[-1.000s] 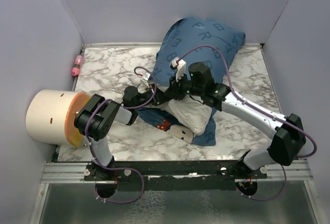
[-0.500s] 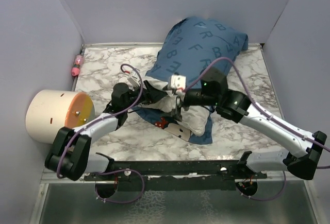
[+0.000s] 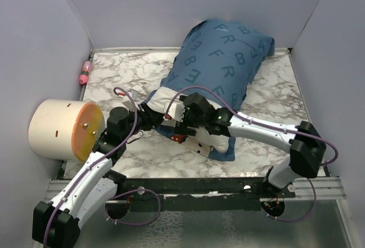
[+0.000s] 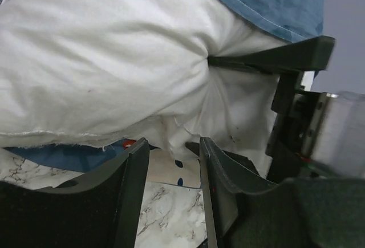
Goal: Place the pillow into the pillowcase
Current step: Stuff the pillow into the pillowcase.
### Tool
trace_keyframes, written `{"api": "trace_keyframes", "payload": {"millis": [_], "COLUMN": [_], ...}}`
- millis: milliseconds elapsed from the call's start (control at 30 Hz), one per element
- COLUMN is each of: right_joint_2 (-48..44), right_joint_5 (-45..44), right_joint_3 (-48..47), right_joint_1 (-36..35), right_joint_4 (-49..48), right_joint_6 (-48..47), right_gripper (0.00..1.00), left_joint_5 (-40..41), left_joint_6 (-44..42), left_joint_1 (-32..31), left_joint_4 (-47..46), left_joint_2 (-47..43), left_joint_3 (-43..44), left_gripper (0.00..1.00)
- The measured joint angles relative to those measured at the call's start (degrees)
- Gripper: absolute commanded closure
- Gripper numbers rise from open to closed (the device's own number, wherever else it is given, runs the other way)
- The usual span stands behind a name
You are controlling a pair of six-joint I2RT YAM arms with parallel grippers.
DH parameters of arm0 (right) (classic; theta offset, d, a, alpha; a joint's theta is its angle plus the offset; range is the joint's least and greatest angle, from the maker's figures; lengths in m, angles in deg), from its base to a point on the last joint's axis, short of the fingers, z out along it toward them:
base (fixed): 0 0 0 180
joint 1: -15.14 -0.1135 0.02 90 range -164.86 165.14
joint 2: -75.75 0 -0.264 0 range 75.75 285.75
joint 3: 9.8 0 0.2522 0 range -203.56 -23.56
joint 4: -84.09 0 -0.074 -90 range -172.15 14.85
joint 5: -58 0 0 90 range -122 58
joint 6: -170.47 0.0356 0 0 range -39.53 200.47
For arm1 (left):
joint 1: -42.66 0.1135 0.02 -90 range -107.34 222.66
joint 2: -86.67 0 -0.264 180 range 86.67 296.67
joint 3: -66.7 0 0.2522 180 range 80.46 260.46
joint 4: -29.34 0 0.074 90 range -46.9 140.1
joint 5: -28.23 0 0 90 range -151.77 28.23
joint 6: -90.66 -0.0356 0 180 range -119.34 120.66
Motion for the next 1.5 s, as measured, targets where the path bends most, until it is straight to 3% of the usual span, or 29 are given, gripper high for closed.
{"api": "trace_keyframes", "payload": {"millis": [67,100,167,200,267,467,667,867,1000,1233,1400,1500], "right_joint_2": [3.19,5.22,8.37,10.08,11.76,11.02,4.59,2.84,2.84,2.84,2.84,2.84], "right_joint_5": [-4.59,-7.52,-12.76,-16.02,-20.11,-23.63,-19.50,-16.70,-15.06,-13.60,-12.66,-12.22], "right_joint_3": [0.50,0.57,0.61,0.79,1.27,1.16,-1.70,-7.96,-8.33,-8.33,-8.33,-8.33], "right_joint_1": [-0.07,-0.35,-0.70,-0.79,-0.76,0.63,4.28,8.24,8.87,8.94,9.11,9.22], "right_joint_4": [-2.23,-3.76,-7.08,-9.49,-12.81,-16.59,-15.54,-15.37,-14.88,-14.53,-14.45,-14.43], "right_joint_6": [0.24,0.50,0.72,0.63,1.57,6.19,11.08,12.94,14.38,15.96,16.74,17.03], "right_gripper": [0.09,0.23,0.67,0.83,0.97,0.99,0.99,0.99,0.99,0.99,0.99,0.99], "left_joint_5": [-0.02,-0.07,-0.13,-0.17,-0.28,-1.51,-3.50,-4.76,-3.65,6.36,12.24,15.23], "left_joint_6": [0.96,1.49,2.56,3.13,4.11,7.34,10.80,12.63,13.33,14.80,17.27,18.03], "left_joint_1": [0.00,0.00,0.00,0.00,0.00,-0.02,-0.02,-0.57,-3.89,-13.55,-14.71,-14.82], "left_joint_4": [0.98,1.25,1.51,1.60,1.81,-1.09,-7.19,-14.29,-17.81,-22.56,-26.18,-26.88], "left_joint_2": [-1.46,-1.62,-1.88,-2.21,-3.54,-8.26,-4.98,5.46,13.73,27.61,37.16,40.70], "left_joint_3": [-1.14,-1.73,-3.23,-4.09,-5.81,-9.92,-11.58,-10.49,-6.93,2.45,4.72,4.72], "left_gripper": [0.58,0.58,0.58,0.58,0.58,0.54,0.50,0.60,0.61,0.54,0.69,0.69]}}
